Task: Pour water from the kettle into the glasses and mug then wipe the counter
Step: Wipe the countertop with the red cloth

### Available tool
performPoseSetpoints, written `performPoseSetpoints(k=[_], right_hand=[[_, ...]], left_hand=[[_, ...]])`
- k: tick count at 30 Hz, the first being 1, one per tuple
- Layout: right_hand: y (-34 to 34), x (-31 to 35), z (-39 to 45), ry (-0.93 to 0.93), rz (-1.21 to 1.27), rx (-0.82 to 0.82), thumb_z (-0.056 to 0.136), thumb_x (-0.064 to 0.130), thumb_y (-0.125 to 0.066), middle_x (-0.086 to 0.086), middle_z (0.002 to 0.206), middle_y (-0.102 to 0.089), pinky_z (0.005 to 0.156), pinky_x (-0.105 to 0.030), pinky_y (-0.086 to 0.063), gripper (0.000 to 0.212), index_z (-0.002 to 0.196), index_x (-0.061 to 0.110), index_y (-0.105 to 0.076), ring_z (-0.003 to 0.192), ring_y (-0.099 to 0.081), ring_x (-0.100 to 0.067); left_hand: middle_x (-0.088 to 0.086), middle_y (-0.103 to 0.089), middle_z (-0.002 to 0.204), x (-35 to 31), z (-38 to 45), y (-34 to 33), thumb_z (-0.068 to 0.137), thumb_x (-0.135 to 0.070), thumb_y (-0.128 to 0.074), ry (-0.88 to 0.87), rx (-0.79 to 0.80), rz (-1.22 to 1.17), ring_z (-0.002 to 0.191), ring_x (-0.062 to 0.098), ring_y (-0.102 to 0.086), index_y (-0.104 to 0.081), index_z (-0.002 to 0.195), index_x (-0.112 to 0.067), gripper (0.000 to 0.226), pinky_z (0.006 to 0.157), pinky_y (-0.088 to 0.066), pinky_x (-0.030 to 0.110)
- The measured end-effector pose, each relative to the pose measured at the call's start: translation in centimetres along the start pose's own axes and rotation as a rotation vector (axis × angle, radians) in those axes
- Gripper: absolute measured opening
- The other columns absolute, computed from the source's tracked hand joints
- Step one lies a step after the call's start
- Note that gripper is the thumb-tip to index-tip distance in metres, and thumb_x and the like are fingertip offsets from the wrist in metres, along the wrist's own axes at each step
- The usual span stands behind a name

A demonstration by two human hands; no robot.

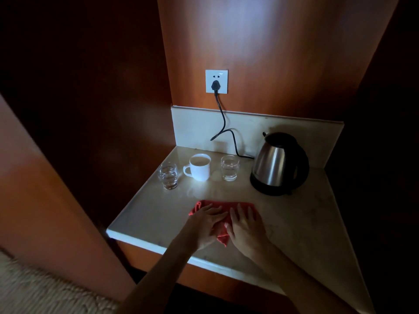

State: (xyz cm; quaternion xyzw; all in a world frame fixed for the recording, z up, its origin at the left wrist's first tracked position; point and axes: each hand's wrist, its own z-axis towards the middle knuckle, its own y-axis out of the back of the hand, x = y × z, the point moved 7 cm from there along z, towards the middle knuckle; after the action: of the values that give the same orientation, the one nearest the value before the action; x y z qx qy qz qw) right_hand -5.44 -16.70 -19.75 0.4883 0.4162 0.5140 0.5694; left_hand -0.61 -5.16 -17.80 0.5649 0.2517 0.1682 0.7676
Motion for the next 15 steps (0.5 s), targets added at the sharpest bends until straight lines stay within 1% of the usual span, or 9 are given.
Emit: performPoseSetpoints(k=[3, 6, 8, 10, 11, 13, 15], right_hand=[[0.4, 0.4, -0.9, -0.01, 0.001, -0.055, 0.087, 0.042, -0.039, -0.025, 0.112, -0.072, 0.075, -0.06, -0.057, 0.057, 0.111, 0.006, -0.077, 0.092, -0.069, -0.051], [0.0, 0.1, 0.3, -0.04, 0.011, -0.029, 0.089, 0.039, -0.038, -0.026, 0.114, -0.071, 0.077, -0.063, -0.056, 0.056, 0.114, 0.006, -0.076, 0.095, -0.069, -0.052], [-0.6, -0.2, 1.8, -0.053, 0.023, 0.014, 0.088, 0.038, -0.038, -0.026, 0.117, -0.07, 0.079, -0.065, -0.055, 0.057, 0.116, 0.005, -0.075, 0.097, -0.068, -0.053], [-1.1, -0.8, 3.4, -0.049, 0.035, 0.028, 0.086, 0.038, -0.038, -0.025, 0.121, -0.069, 0.083, -0.065, -0.055, 0.059, 0.119, 0.005, -0.074, 0.101, -0.067, -0.053], [-1.3, -1.0, 4.2, -0.039, 0.034, 0.029, 0.087, 0.038, -0.038, -0.025, 0.124, -0.068, 0.086, -0.065, -0.054, 0.059, 0.121, 0.004, -0.072, 0.104, -0.066, -0.053], [-1.6, -1.4, 5.5, -0.025, 0.016, 0.025, 0.089, 0.039, -0.038, -0.025, 0.128, -0.066, 0.091, -0.063, -0.052, 0.06, 0.124, 0.003, -0.07, 0.109, -0.064, -0.052], [-2.0, -1.6, 6.5, -0.02, 0.003, 0.034, 0.089, 0.04, -0.038, -0.025, 0.129, -0.065, 0.092, -0.063, -0.052, 0.061, 0.126, 0.003, -0.069, 0.111, -0.064, -0.051]], left_hand=[[-0.005, -0.049, 0.147, 0.1, -0.8, -0.5, 0.097, -0.046, -0.035, -0.02, -0.025, 0.036, 0.139, 0.019, -0.041, -0.047, 0.142, -0.035, 0.048, 0.118, -0.029, 0.04], [-0.008, -0.047, 0.148, 1.2, 0.2, -0.7, 0.098, -0.048, -0.034, -0.013, -0.038, 0.021, 0.138, 0.02, -0.042, -0.044, 0.144, -0.038, 0.047, 0.116, -0.032, 0.04], [-0.005, -0.05, 0.147, 1.6, 1.3, -0.9, 0.098, -0.048, -0.035, 0.0, -0.05, 0.034, 0.136, 0.022, -0.045, -0.048, 0.142, -0.036, 0.047, 0.117, -0.033, 0.041], [-0.001, -0.057, 0.14, 2.2, 2.7, -1.4, 0.096, -0.045, -0.039, 0.022, -0.076, 0.04, 0.129, 0.026, -0.053, -0.057, 0.136, -0.031, 0.046, 0.113, -0.037, 0.041], [0.0, -0.058, 0.139, 2.7, 3.3, -1.9, 0.096, -0.044, -0.04, 0.036, -0.089, 0.04, 0.128, 0.027, -0.054, -0.058, 0.135, -0.029, 0.046, 0.112, -0.04, 0.044], [-0.001, -0.051, 0.145, 3.9, 4.6, -3.3, 0.095, -0.044, -0.039, 0.05, -0.062, 0.039, 0.135, 0.026, -0.046, -0.05, 0.141, -0.028, 0.05, 0.112, -0.037, 0.046], [-0.003, -0.043, 0.152, 4.8, 5.6, -4.6, 0.096, -0.046, -0.031, 0.039, -0.024, 0.073, 0.143, 0.023, -0.034, -0.04, 0.147, -0.027, 0.055, 0.116, -0.029, 0.045]])
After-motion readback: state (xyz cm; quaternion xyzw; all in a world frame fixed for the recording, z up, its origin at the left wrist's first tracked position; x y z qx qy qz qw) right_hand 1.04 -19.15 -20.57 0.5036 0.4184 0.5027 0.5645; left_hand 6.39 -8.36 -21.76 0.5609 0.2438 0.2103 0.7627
